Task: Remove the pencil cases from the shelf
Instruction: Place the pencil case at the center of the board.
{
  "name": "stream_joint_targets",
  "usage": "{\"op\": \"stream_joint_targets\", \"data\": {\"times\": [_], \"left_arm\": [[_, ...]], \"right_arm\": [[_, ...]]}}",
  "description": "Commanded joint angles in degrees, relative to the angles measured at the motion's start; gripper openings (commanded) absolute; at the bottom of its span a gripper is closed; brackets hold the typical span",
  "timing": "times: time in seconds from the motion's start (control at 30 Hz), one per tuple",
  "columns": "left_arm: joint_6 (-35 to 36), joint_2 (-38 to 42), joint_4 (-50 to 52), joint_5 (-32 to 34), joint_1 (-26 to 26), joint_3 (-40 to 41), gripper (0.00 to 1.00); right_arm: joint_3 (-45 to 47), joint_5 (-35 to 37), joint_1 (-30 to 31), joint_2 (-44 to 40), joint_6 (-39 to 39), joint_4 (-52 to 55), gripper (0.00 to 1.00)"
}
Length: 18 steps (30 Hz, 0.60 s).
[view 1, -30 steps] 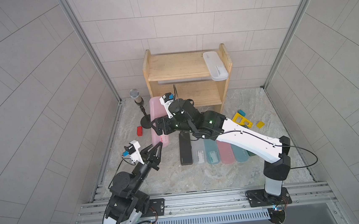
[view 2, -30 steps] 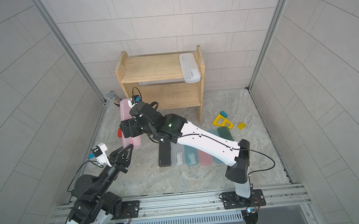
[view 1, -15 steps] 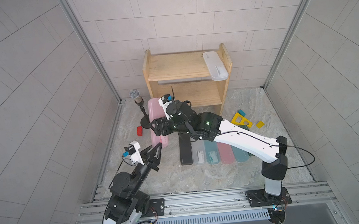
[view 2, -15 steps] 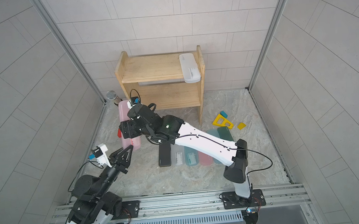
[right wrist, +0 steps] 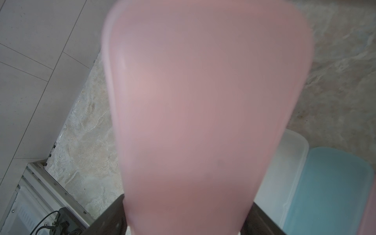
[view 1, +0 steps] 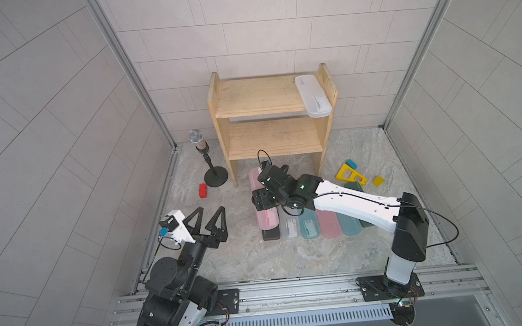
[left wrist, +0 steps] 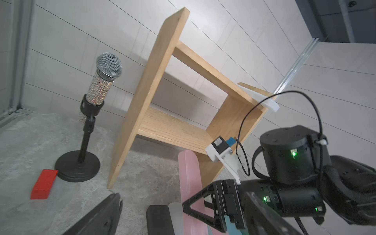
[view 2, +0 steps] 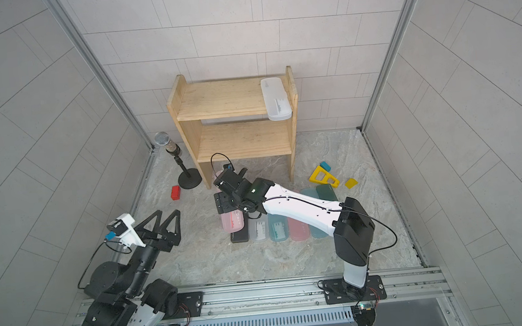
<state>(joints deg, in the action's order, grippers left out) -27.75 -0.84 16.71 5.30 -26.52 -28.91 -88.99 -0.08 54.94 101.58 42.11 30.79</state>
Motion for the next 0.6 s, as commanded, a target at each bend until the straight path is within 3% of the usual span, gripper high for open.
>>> {"op": "stream_joint_targets", "data": {"times": [0.0, 0.27, 0.57], "left_arm": [[3.3, -0.4, 4.0, 5.7, -0.1, -2.9, 1.0], [4.0, -2.2, 8.2, 8.0, -0.1, -5.2, 1.0], [3.6, -1.6, 10.3, 8.1, 0.0, -5.2, 1.0]], "right_arm": [[0.9, -4.8, 0.9, 0.5, 4.0, -5.7, 0.57], [-4.7, -8.4, 1.6, 10.0, 9.1, -8.1, 0.6], [-8.2, -5.4, 1.6, 16.7, 11.4, -7.1, 0.62]]}}
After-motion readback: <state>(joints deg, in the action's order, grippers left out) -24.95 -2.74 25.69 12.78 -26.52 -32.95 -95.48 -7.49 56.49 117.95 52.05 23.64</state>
